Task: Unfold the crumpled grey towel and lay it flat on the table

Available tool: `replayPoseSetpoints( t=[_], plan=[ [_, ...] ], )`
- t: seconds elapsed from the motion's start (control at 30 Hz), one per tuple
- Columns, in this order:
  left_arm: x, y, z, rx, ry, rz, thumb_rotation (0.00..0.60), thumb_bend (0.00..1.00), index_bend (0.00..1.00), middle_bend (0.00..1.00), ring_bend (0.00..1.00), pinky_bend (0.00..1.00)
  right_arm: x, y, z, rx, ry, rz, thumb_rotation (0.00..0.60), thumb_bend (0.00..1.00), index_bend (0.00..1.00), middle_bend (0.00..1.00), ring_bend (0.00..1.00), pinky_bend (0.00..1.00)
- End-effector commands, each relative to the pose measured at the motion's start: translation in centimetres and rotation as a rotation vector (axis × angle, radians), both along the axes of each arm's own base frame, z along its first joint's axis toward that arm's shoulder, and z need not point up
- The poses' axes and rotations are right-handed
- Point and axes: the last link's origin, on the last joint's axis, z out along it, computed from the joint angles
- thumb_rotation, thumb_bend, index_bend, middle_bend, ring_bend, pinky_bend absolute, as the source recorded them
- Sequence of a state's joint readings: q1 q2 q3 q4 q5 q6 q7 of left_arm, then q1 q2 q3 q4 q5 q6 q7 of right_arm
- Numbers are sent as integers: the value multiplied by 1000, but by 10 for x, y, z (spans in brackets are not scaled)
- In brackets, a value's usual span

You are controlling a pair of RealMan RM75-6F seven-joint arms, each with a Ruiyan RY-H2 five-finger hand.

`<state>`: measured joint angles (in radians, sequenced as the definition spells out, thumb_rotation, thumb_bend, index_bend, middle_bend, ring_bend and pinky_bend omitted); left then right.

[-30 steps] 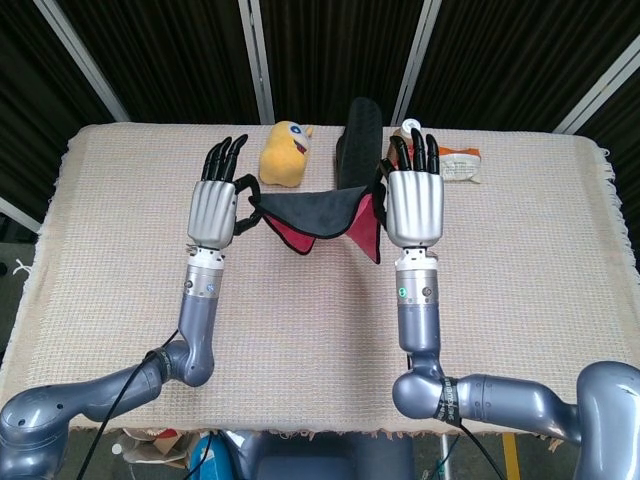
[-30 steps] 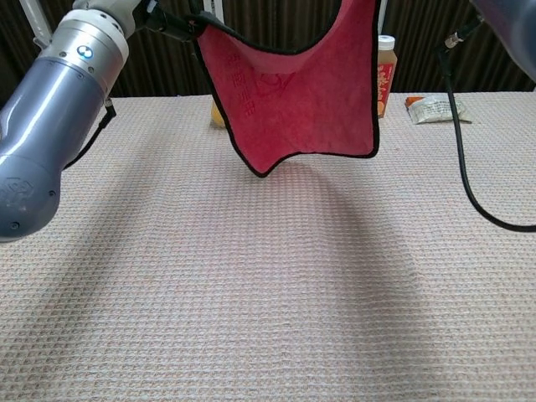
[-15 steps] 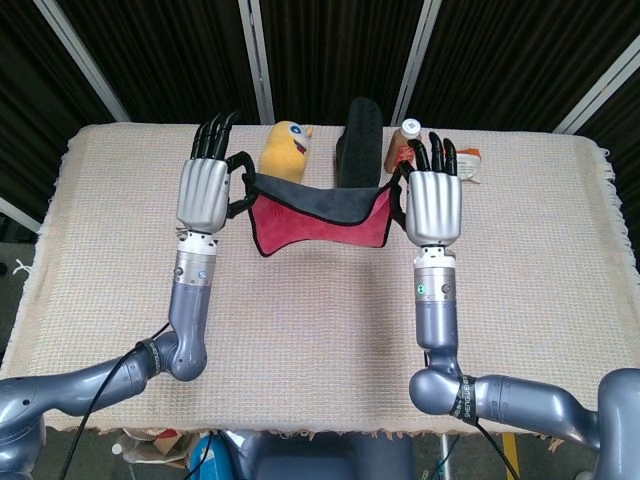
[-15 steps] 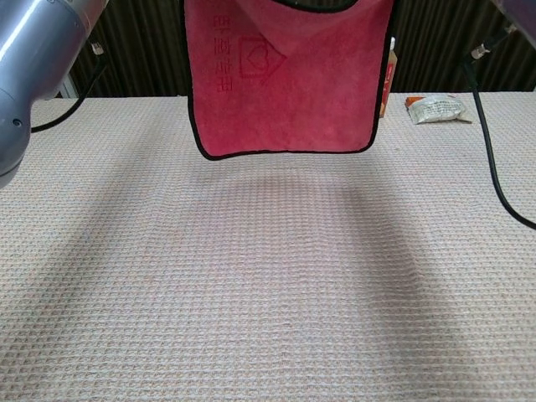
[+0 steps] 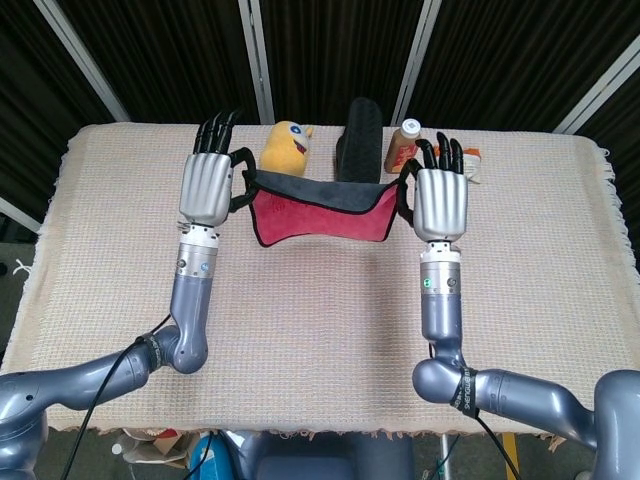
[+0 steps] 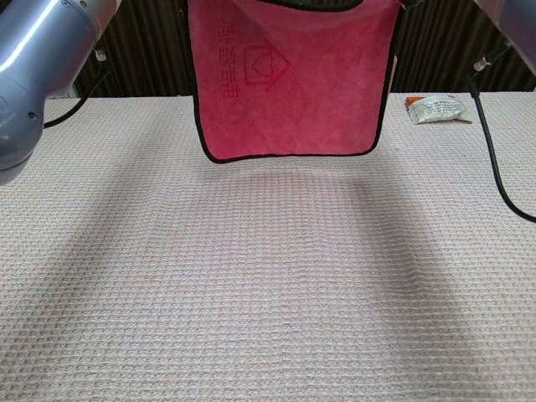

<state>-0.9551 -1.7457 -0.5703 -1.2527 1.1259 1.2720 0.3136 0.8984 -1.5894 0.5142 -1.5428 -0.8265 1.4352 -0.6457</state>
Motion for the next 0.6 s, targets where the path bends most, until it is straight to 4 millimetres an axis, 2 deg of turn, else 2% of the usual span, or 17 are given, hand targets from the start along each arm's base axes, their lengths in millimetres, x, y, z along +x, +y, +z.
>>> replayPoseSetpoints(
  t=[0.03, 0.27, 0.6],
  plan=[
    [5, 6, -8, -13, -6, 2, 600, 472, 635, 64, 2, 56, -1, -10, -5, -7, -11, 9, 600, 561, 725, 234, 85, 87],
    [9, 17, -19, -28, -32, 18, 600, 472, 635, 64, 2, 55, 1, -28, -14, 30, -85, -27, 600, 560, 725, 234, 85, 87],
    [16, 34, -32, -32, 0, 20, 600, 472, 635, 64, 2, 56, 9, -50, -12, -7, -69, -16, 600, 561, 729, 236, 85, 87]
  ],
)
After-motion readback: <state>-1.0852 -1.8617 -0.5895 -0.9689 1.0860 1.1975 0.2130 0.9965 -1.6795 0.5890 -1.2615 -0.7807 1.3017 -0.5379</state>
